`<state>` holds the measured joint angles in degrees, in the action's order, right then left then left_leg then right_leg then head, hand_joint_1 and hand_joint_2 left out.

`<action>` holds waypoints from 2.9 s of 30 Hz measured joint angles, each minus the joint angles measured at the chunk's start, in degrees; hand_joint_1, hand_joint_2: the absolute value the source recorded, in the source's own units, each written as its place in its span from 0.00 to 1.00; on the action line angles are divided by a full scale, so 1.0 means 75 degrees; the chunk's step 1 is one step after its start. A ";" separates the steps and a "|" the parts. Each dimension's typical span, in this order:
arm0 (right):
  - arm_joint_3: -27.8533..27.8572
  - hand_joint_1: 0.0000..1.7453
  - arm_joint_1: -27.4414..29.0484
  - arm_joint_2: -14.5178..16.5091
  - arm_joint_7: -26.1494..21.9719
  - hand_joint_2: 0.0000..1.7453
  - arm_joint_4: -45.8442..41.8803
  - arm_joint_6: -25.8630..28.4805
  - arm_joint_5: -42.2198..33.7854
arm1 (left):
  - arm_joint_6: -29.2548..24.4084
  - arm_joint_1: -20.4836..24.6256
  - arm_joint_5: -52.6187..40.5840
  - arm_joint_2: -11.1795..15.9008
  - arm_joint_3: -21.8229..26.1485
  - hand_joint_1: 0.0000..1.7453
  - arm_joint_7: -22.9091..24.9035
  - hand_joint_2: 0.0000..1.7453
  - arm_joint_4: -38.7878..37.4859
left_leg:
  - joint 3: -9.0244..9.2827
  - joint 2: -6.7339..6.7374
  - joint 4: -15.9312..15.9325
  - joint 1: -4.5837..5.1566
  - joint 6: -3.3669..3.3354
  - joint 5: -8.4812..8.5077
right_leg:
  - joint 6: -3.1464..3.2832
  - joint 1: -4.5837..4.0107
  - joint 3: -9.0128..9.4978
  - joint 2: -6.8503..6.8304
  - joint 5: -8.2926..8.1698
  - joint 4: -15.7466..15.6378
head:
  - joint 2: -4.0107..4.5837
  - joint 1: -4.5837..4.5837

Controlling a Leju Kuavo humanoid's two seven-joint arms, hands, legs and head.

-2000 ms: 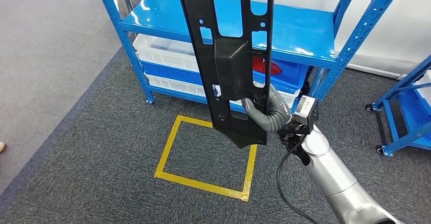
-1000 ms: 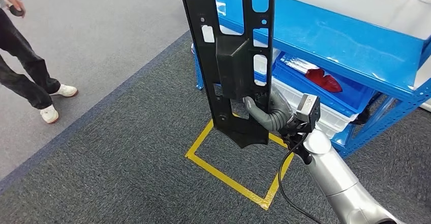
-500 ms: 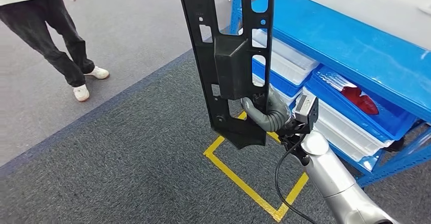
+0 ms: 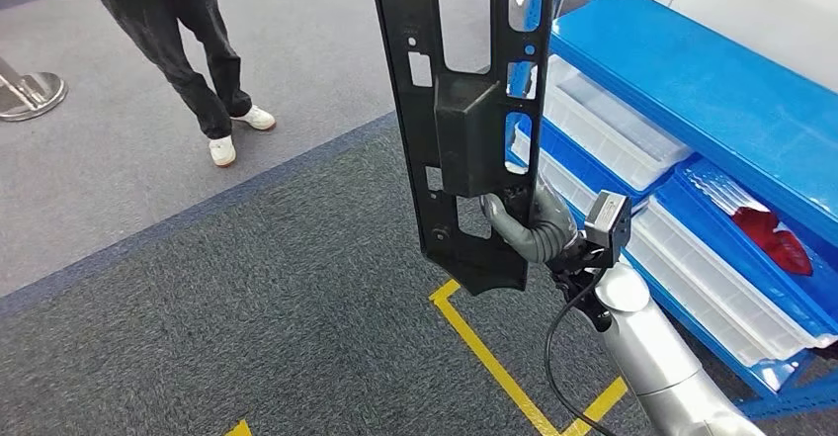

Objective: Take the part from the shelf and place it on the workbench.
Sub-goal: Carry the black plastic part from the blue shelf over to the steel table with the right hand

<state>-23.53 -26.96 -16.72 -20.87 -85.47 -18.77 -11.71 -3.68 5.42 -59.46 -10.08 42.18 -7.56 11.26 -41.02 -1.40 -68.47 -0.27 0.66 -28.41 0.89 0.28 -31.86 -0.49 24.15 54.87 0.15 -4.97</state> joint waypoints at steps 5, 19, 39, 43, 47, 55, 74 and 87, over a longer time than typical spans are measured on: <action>0.0326 1.00 0.0349 0.0031 0.0017 1.00 -0.0141 0.0010 0.0038 | 0.0014 -0.0021 -0.0051 -0.0010 0.0000 0.00 0.0000 0.00 -0.0009 | 0.0651 0.0358 0.1230 -0.0172 0.0002 0.0643 | -0.0504 0.0165 0.0003 -0.0740 0.0316 0.0354 | 0.0000 0.0016; 0.0591 1.00 0.0718 0.0194 -0.0007 1.00 -0.0516 0.0009 0.0066 | 0.0028 -0.0011 -0.0058 -0.0017 0.0002 0.00 0.0058 0.00 -0.0012 | 0.0567 -0.0730 0.1268 -0.0001 -0.0212 0.0786 | -0.0072 -0.0040 -0.0301 0.0619 0.0233 0.0544 | 0.0000 0.0016; 0.0800 1.00 0.1167 0.0283 -0.0042 1.00 -0.1002 0.0010 0.0251 | 0.0028 -0.0010 -0.0050 0.0035 0.0009 0.00 0.0008 0.00 -0.0012 | 0.0890 0.0306 0.1454 -0.0022 -0.0288 0.0580 | -0.0382 0.0025 -0.0253 -0.0489 0.0514 0.0744 | 0.0000 0.0009; 0.0887 1.00 0.1398 0.0340 -0.0075 1.00 -0.1056 0.0004 0.0377 | 0.0028 0.0010 -0.0059 0.0040 0.0012 0.00 -0.0009 0.00 -0.0012 | 0.0862 -0.0043 0.1451 -0.0031 -0.0342 0.0618 | -0.0433 0.0061 -0.1123 0.0022 0.1320 0.2534 | 0.0000 0.0010; 0.0935 1.00 0.1464 0.0344 -0.0082 1.00 -0.1086 -0.0026 0.0393 | 0.0030 -0.0002 -0.0059 0.0046 0.0019 0.00 -0.0015 0.00 -0.0012 | 0.0857 -0.0461 0.1390 -0.0032 -0.0307 0.0609 | -0.0372 0.0088 -0.0699 0.0244 0.0486 0.1450 | 0.0000 0.0010; 0.0977 1.00 0.1413 0.0353 -0.0106 1.00 -0.1124 -0.0165 0.0423 | 0.0009 -0.0080 -0.0012 0.0058 0.0077 0.00 -0.0047 0.00 -0.0012 | 0.0581 -0.0452 0.1049 0.0004 0.0014 0.0402 | -0.0131 0.0115 -0.0259 0.0174 0.0154 0.0417 | 0.0000 0.0007; 0.1060 1.00 0.1420 0.0392 -0.0012 1.00 -0.1256 -0.0266 0.0458 | 0.0004 -0.0072 -0.0053 0.0048 0.0137 0.00 -0.0141 0.00 -0.0012 | 0.1000 0.0058 0.1533 0.0023 -0.0383 0.0553 | -0.0423 0.0049 -0.0965 0.0042 0.1246 0.2295 | 0.0000 0.0008; 0.1136 1.00 0.1555 0.0406 0.0131 1.00 -0.1411 -0.0291 0.0457 | -0.0054 -0.0192 -0.0130 0.0044 0.0137 0.00 -0.0035 0.00 -0.0012 | 0.0415 -0.0220 0.0654 -0.0028 0.0040 0.0161 | -0.0122 0.0177 -0.0232 0.0277 0.0194 0.0413 | 0.0000 0.0007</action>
<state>-15.01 -15.30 -13.68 -19.88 -96.05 -20.96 -8.28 -4.09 3.98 -60.43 -9.75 43.21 -7.82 11.17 -37.91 -3.05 -63.57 -0.48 0.97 -27.21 -0.02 1.61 -33.60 1.59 25.60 57.97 0.15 -4.92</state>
